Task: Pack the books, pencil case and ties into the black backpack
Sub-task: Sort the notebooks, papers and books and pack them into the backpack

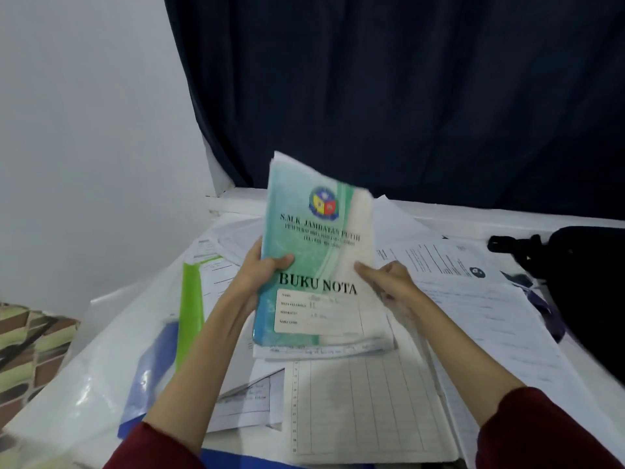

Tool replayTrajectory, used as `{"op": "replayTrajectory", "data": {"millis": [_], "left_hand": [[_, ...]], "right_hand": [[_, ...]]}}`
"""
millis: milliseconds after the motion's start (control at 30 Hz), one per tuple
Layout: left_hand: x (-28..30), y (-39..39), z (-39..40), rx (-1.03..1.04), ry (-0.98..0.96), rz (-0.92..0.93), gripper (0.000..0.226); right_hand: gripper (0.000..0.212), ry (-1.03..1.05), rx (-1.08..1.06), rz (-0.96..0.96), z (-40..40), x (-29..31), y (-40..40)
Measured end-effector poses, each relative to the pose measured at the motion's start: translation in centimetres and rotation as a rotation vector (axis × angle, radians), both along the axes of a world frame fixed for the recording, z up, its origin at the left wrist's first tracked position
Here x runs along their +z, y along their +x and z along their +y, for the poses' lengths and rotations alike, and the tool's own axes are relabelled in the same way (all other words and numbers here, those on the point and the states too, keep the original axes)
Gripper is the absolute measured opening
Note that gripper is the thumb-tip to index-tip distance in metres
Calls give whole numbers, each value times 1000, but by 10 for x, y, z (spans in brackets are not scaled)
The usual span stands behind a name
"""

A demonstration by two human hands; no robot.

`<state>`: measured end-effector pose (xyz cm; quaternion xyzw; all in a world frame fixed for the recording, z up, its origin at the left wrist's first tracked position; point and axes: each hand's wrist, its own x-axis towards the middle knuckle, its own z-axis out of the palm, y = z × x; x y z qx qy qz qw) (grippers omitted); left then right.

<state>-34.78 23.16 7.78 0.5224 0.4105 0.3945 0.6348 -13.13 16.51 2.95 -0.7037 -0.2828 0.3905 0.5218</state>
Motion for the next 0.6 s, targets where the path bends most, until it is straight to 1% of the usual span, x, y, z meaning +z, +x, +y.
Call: {"op": "replayTrajectory", "data": {"millis": [33, 67, 100, 133, 200, 233, 267, 333, 400, 500, 567, 600], "left_hand": [[11, 1, -1, -12, 33, -76, 34], [20, 3, 0, -33, 76, -138, 33], [28, 4, 1, -54, 118, -179, 31], [36, 6, 1, -75, 167, -185, 30], [48, 10, 3, -96, 261, -163, 28], [52, 13, 4, -105, 298, -154, 28], [53, 16, 6, -112, 318, -148, 28], [50, 25, 8, -121, 321, -146, 28], [44, 31, 10, -123, 297, -151, 32], [35, 31, 20, -119, 278, -155, 47], [28, 26, 27, -141, 284, -119, 57], [23, 25, 28, -155, 283, -91, 66]], "right_hand": [[49, 104, -24, 93, -2, 10, 2], [62, 191, -23, 159, -5, 23, 5], [75, 255, 8, 173, -9, 40, 7], [75, 333, 57, 167, -14, 56, 9], [47, 482, 116, 136, -23, 84, 12], [37, 522, 100, 115, -25, 93, 13], [33, 557, 75, 98, -29, 99, 14], [27, 591, 15, 69, -30, 101, 17], [26, 556, -36, 22, -30, 96, 17], [26, 519, -53, 4, -29, 89, 14], [27, 495, -45, -30, -27, 87, 11], [29, 474, -43, -41, -27, 85, 8]]}}
